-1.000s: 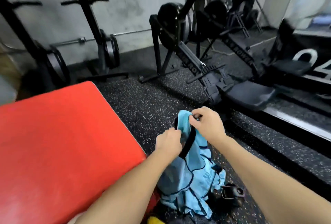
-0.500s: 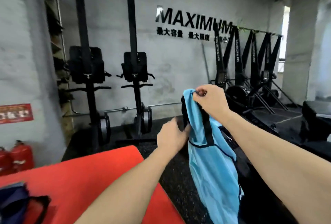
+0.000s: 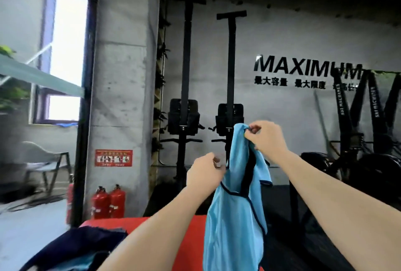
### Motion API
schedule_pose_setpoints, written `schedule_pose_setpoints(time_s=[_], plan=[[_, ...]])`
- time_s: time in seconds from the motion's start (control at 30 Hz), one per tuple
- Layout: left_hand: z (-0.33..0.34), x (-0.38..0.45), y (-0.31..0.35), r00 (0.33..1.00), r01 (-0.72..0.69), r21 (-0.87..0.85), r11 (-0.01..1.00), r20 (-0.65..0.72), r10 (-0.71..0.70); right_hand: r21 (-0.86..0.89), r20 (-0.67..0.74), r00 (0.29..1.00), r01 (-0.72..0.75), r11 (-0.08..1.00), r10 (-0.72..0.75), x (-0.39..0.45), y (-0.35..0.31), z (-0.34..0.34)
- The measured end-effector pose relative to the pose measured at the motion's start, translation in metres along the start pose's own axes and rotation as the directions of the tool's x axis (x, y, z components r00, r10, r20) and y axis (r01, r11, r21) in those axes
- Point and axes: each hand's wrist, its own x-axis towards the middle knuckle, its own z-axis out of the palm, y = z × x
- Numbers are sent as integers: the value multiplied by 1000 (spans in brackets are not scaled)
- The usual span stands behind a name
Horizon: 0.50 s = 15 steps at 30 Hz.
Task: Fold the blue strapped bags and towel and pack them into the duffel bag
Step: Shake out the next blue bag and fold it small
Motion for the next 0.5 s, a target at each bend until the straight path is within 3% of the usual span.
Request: schedule_pose_setpoints(time_s=[0.1,0.23,0.37,0.5], plan=[[-11,-17,-50,997,82,-2,997,11,-82,8,105,994,-7,1000,6,-30,2,47],[-1,-57,-125,977,200,31,979,64,-201,-110,312,950,28,994,8,-90,21,113],[28,-116,-198,933,300,88,950,181,-311,-193,568,820,59,979,63,-181,57,180],[57,-166,-249,882,308,204,929,304,-359,-211,716,683,17,977,143,-268,90,220]])
